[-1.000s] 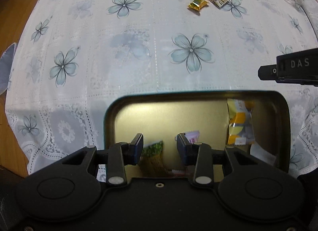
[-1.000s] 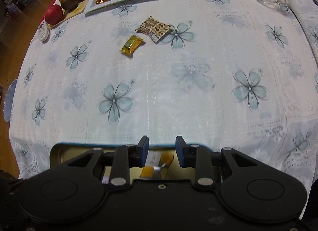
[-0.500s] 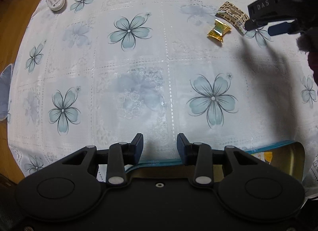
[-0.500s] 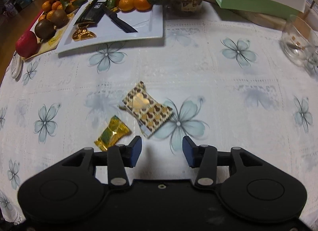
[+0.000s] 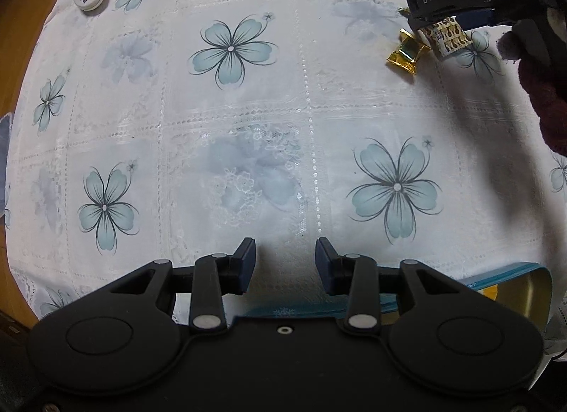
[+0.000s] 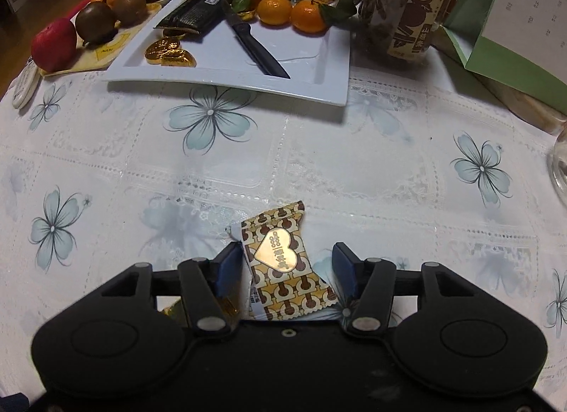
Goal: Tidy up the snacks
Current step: 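Grasp the brown heart-print packet with right tool while left grasps the gold candy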
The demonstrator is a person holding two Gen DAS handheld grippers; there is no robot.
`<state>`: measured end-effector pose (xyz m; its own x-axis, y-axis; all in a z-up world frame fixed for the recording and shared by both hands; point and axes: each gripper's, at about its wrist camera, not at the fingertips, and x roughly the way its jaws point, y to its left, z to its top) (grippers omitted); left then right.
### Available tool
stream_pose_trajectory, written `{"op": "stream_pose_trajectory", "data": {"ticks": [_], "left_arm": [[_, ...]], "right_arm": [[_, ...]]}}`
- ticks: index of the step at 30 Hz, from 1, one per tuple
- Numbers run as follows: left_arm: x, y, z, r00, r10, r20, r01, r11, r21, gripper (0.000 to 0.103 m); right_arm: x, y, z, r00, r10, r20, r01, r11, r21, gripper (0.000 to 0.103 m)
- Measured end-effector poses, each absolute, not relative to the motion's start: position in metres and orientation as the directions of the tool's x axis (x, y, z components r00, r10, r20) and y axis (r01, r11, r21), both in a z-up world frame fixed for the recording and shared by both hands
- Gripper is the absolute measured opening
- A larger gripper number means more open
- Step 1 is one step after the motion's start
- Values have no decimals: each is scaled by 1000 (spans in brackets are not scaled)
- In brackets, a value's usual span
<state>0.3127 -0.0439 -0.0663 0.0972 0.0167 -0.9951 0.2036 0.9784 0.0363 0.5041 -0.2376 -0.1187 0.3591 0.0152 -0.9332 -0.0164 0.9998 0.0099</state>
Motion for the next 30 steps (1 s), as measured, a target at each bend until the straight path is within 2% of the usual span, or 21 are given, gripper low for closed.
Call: {"op": "stream_pose_trajectory", "data": {"ticks": [1,3,13,21,30], "left_arm": [[314,-45,-66,95,14,-995,205,978,34,47],[317,-47,-65,90,10,-996,208,978,29,47],[346,-78,-48,110,-13,-994,276,961,18,47],[388,-114,-49,195,-30,-980,297,954,30,48],[406,-148,-63,272,-60,-960,367,929,46,48]], "right_arm": [[503,-240,-118,354,12,-935,0,1000,12,44],[498,-244,-115,330,16,-944,15,1000,22,34],[428,-296,-113,120,46,-992,231,970,73,33],[359,-316,-113,143,64,-988,290,951,103,34],[342,-309,-108,214,28,-976,270,959,87,36]]}}
